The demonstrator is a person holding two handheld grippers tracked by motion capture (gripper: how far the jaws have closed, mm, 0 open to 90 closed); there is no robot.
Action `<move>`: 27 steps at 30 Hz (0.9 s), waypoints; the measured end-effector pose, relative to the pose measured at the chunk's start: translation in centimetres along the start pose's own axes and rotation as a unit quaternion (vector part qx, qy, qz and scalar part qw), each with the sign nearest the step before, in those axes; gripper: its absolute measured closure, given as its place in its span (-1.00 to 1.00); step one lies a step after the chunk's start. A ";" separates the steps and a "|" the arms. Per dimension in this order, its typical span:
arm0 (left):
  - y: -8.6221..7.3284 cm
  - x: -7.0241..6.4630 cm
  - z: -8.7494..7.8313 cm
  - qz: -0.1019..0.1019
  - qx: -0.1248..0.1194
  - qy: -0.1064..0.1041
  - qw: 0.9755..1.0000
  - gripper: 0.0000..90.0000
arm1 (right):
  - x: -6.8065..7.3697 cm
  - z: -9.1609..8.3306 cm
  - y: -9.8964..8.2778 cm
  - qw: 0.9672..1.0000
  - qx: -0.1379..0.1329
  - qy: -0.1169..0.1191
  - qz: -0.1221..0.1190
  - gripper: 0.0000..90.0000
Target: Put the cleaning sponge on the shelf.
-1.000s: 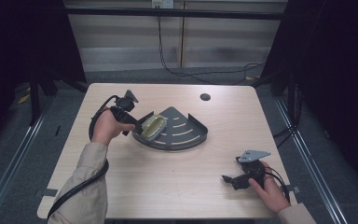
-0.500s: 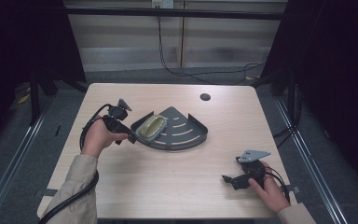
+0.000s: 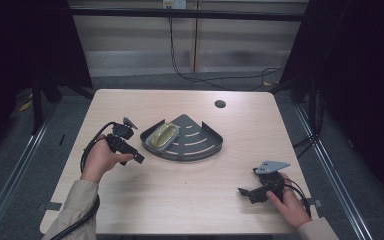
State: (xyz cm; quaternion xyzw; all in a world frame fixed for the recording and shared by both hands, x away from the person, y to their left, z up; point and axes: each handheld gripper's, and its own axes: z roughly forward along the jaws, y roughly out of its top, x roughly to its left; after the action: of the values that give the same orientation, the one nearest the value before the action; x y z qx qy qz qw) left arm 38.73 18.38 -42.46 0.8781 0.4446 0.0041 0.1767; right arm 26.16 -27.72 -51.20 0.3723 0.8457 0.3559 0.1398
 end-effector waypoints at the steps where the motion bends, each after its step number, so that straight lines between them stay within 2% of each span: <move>1: -0.3 0.1 0.2 0.002 -0.001 -0.002 1.000 -0.52 | 0.0 0.0 0.0 1.000 0.000 0.000 0.000 -0.92; 9: -1.9 0.2 1.1 -0.002 -0.008 -0.010 1.000 -0.52 | 0.0 0.0 0.0 1.000 0.000 0.000 0.000 -0.92; 18: -3.8 0.3 2.1 0.010 -0.007 -0.014 1.000 -0.51 | 0.0 0.0 0.0 1.000 0.000 0.000 0.000 -0.92; 21: -4.3 0.4 2.6 0.008 -0.006 -0.013 1.000 -0.51 | 0.0 0.0 0.0 1.000 0.001 0.001 -0.001 -0.94; 27: -5.0 0.3 2.9 0.026 -0.011 -0.011 1.000 -0.51 | 0.1 0.1 0.1 1.000 0.004 0.000 -0.001 -0.96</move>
State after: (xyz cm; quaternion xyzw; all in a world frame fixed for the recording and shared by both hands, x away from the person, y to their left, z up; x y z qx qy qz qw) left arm 35.48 20.45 -46.83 0.8874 0.4196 0.0043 0.1906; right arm 26.17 -27.61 -51.19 0.3718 0.8474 0.3527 0.1387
